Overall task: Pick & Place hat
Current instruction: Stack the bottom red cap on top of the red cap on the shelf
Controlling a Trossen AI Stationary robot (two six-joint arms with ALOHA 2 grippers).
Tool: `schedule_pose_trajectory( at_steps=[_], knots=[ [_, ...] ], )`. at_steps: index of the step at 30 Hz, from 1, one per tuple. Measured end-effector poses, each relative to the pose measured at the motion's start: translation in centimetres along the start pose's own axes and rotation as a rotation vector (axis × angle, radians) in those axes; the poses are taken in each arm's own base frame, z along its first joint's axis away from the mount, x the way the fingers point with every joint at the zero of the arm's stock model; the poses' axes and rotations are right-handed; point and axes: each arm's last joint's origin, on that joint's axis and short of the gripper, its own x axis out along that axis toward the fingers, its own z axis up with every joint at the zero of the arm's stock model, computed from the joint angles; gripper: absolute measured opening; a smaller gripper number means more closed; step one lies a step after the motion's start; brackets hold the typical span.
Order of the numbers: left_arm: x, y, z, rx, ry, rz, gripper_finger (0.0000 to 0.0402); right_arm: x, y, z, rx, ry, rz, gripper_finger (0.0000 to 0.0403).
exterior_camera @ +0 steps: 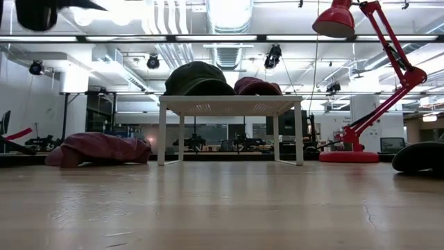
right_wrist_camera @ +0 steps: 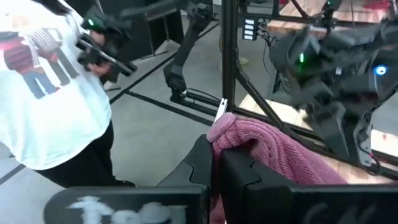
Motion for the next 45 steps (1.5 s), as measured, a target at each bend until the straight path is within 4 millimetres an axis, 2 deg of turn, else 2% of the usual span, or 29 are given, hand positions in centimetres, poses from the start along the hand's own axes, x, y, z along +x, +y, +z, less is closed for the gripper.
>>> schedule_pose_trajectory(
  at_steps=[6,13,18,22,27,33,39,45],
  knots=[
    [1.0,2.2,-2.5,-0.157,0.012,0.006,0.0223,-0.6,0.2,0.2,-0.004,-0.009,-0.002,0.0008],
    [1.7,3.4,-4.6,-0.302,0.099,-0.045,0.0223,-0.6,0.3,0.1,-0.002,-0.005,-0.002,0.0008],
    [1.8,3.6,-5.0,-0.427,0.108,-0.111,0.0223,-0.6,0.2,0.1,0.013,-0.004,-0.001,0.0008],
    [1.8,3.6,-5.1,-0.403,0.108,-0.131,0.0223,-0.3,0.2,0.2,0.013,-0.012,0.001,0.0008],
    [1.7,3.7,-5.8,-0.488,0.254,-0.141,0.0223,-0.2,0.2,0.1,0.021,-0.011,0.002,0.0008],
    [2.1,2.1,-5.7,-0.446,0.253,-0.274,0.0223,0.1,0.3,0.1,0.013,-0.012,0.010,0.0008],
    [3.3,-0.4,-4.4,-0.398,0.307,-0.574,0.0223,0.5,0.2,0.1,0.004,-0.013,0.018,0.0008],
    [4.4,-2.3,-5.5,-0.408,0.363,-0.602,0.0223,0.7,0.5,0.3,-0.005,-0.031,0.027,0.0008]
  ],
)
